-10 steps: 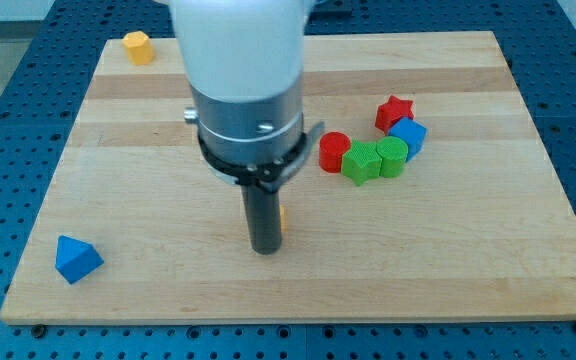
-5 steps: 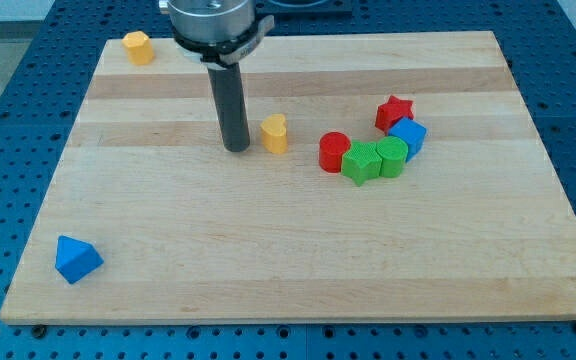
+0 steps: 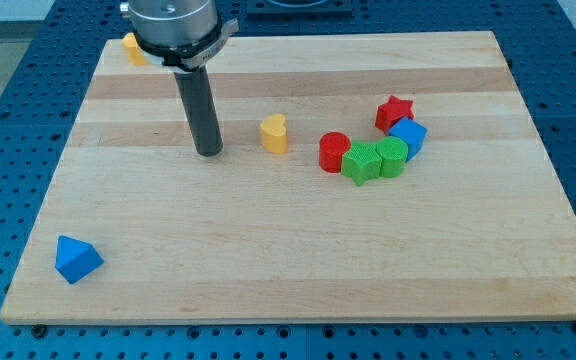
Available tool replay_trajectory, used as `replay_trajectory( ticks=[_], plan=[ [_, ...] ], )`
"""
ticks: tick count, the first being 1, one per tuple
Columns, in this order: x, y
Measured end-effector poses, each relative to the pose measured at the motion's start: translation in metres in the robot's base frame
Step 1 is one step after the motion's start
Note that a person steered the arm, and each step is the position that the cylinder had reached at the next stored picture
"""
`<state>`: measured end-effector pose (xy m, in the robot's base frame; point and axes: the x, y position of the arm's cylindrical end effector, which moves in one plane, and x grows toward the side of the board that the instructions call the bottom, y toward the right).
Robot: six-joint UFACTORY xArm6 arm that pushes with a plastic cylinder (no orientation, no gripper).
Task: Move yellow heart into the red circle
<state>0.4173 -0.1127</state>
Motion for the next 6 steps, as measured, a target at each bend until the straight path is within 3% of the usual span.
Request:
replay_trajectory(
  ticks=[3,6],
  plan=[
    [-0.041,0.087],
    [-0.047,0.100]
  ],
)
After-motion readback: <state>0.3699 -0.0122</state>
